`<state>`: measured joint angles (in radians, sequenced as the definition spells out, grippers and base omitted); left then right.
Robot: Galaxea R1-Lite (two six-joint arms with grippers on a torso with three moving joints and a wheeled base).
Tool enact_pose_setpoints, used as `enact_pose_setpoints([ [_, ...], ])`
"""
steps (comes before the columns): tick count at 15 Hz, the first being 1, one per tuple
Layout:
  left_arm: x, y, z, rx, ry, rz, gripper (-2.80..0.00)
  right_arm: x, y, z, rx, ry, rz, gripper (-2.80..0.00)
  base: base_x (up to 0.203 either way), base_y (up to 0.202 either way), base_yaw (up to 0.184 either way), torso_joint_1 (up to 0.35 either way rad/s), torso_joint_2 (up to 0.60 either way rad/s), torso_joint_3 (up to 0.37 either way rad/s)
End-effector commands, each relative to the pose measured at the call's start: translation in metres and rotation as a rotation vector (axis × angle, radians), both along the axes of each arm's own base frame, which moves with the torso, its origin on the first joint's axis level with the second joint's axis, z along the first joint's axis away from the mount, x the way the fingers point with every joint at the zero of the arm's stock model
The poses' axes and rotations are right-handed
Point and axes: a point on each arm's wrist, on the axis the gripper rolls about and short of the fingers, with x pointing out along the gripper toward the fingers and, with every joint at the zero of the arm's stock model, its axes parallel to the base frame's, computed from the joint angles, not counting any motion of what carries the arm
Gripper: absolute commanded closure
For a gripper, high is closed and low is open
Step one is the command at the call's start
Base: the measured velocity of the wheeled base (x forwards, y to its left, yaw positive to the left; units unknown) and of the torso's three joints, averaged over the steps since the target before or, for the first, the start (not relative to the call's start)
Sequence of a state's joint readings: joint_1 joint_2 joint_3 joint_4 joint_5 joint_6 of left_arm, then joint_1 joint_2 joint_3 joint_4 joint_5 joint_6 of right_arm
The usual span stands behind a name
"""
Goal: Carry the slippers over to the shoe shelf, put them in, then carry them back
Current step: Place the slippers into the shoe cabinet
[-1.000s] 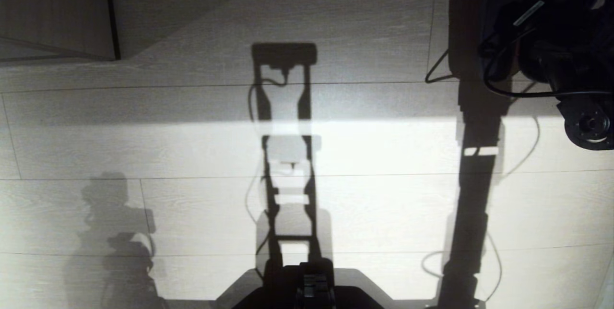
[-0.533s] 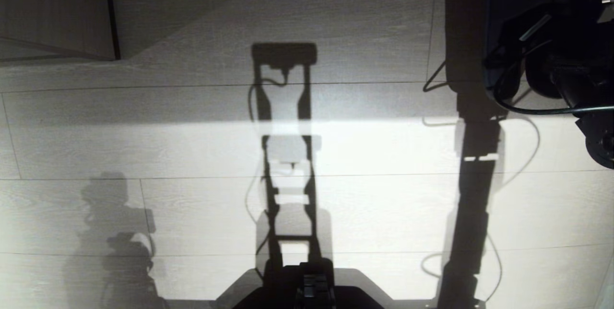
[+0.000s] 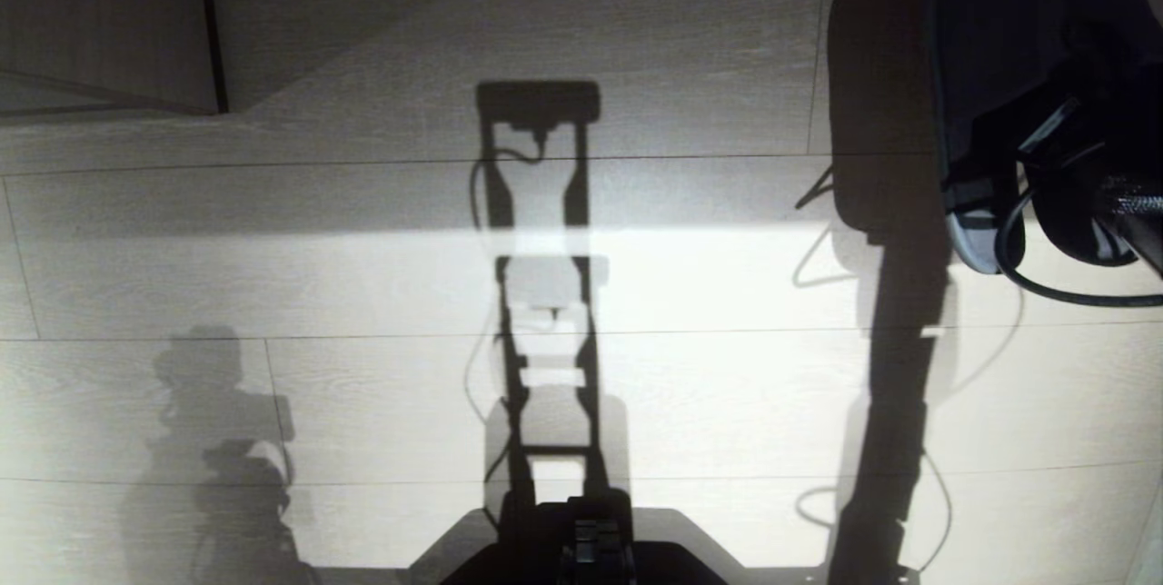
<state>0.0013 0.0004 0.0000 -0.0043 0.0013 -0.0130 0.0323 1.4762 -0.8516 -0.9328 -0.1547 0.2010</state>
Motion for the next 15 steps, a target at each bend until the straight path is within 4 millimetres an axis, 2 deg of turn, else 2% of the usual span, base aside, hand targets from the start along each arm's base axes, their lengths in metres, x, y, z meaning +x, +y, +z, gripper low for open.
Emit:
enact_pose_setpoints([
  [1, 0.000, 0.000, 0.000, -0.001, -0.001, 0.001, 0.00, -0.047, 0.003, 0.005, -0.021, 0.004, 0.016, 0.00, 0.000, 0.000, 0.000, 0.000, 0.00, 0.000],
  [6, 0.000, 0.000, 0.000, -0.001, -0.001, 0.001, 0.00, -0.102, 0.003, -0.014, -0.096, 0.123, 0.053, 0.00, 0.000, 0.000, 0.000, 0.000, 0.00, 0.000],
  [9, 0.000, 0.000, 0.000, -0.001, -0.001, 0.001, 0.00, -0.133, 0.001, -0.035, -0.170, 0.169, 0.071, 0.00, 0.000, 0.000, 0.000, 0.000, 0.00, 0.000],
  [10, 0.000, 0.000, 0.000, -0.001, -0.001, 0.001, 0.00, -0.137, 0.001, -0.040, -0.187, 0.182, 0.076, 0.00, 0.000, 0.000, 0.000, 0.000, 0.00, 0.000],
  [12, 0.000, 0.000, 0.000, -0.001, -0.001, 0.001, 0.00, -0.160, 0.000, -0.057, -0.213, 0.194, 0.080, 0.00, 0.000, 0.000, 0.000, 0.000, 0.00, 0.000],
  [15, 0.000, 0.000, 0.000, -0.001, -0.001, 0.001, 0.00, -0.174, -0.001, -0.075, -0.223, 0.224, 0.087, 0.00, 0.000, 0.000, 0.000, 0.000, 0.00, 0.000],
])
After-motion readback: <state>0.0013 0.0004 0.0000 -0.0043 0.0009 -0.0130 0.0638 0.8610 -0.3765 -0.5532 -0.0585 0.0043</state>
